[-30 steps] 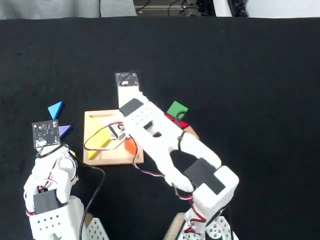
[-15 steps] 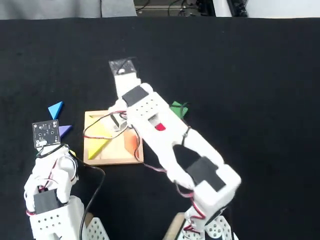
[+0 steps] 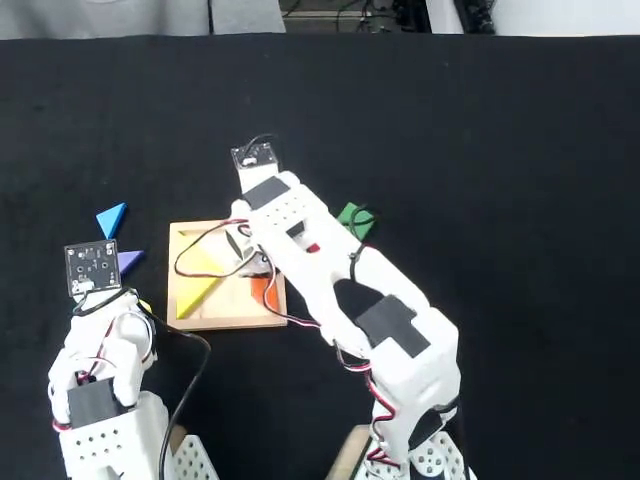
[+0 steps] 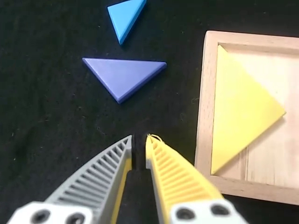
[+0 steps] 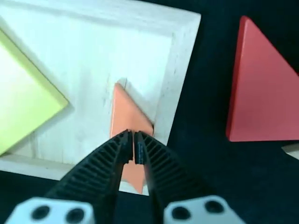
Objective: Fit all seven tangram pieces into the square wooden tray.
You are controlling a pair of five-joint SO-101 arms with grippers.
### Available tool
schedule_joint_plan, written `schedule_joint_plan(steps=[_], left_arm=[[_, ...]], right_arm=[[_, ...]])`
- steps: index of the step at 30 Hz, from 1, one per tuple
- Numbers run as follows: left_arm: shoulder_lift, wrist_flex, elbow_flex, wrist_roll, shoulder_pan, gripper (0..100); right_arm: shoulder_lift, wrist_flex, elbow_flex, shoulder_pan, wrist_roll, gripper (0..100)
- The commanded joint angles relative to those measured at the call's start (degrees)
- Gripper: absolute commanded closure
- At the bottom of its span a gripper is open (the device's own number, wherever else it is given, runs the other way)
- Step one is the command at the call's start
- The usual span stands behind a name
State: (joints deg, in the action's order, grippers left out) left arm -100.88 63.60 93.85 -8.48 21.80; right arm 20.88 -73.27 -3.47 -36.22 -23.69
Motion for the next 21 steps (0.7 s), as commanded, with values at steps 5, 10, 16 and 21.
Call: schedule_joint_plan(steps=[5, 10, 16, 21], left_arm=[[-0.3, -1.2, -0.2, -0.5, -0.7, 93], [-0.3, -1.2, -0.2, -0.5, -0.7, 93], [-0.3, -1.2, -0.2, -0.5, -0.7, 93], [-0.3, -1.2, -0.2, -0.5, -0.7, 93]], right_arm=[[0.1, -2.1, 4.4, -1.2, 0.9, 98.8], [1.5, -1.0, 3.6, -1.8, 1.1, 98.8], [1.6, -0.3, 3.6, -1.1, 1.0, 98.8], [2.9, 3.9, 3.1, -1.0, 1.0, 98.7]])
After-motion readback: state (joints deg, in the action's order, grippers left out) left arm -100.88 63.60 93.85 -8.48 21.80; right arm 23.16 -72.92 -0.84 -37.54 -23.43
